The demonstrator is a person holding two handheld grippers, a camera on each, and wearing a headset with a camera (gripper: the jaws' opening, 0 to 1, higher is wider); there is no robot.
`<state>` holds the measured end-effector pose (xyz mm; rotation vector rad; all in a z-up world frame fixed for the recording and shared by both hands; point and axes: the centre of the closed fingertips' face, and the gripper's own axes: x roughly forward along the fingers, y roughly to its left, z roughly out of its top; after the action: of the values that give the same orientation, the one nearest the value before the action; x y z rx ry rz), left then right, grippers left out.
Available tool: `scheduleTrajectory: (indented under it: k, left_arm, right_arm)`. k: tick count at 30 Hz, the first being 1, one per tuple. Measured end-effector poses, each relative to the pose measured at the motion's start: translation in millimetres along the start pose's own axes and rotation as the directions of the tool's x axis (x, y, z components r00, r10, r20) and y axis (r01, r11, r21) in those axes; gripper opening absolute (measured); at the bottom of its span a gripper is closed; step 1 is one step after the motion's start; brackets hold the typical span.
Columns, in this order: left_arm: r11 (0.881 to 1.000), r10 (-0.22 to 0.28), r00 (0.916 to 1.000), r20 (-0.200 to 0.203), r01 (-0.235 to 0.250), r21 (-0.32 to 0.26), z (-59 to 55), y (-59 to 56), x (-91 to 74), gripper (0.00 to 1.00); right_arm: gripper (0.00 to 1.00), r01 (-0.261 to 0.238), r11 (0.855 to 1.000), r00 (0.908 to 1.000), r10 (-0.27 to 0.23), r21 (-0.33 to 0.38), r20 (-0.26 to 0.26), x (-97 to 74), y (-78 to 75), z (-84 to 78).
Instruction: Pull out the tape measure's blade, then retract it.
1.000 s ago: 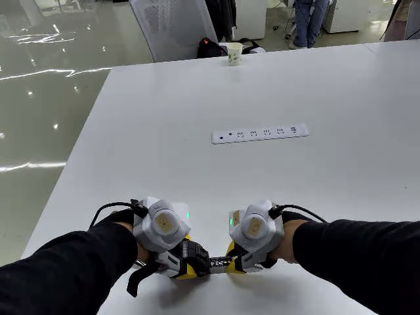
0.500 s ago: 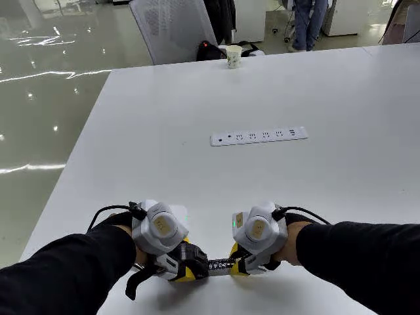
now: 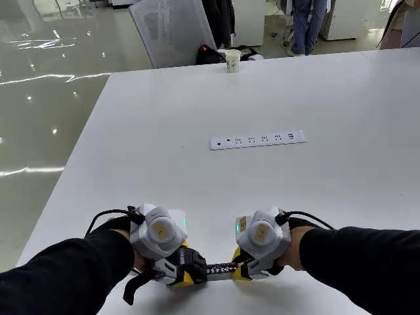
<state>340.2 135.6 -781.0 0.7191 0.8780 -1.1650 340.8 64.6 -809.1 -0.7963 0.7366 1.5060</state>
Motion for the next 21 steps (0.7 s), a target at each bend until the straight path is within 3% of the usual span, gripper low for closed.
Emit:
scheduleTrajectory:
  k: [21]
  left_arm:
    - [1.0, 0.001, 1.0, -0.002, -0.001, -0.004, -0.6, -0.9, -0.4, 0.34]
  right_arm:
    - [0.11, 0.006, 1.0, 1.0, -0.006, 0.006, -0.004, -5.4, 0.2, -8.1]
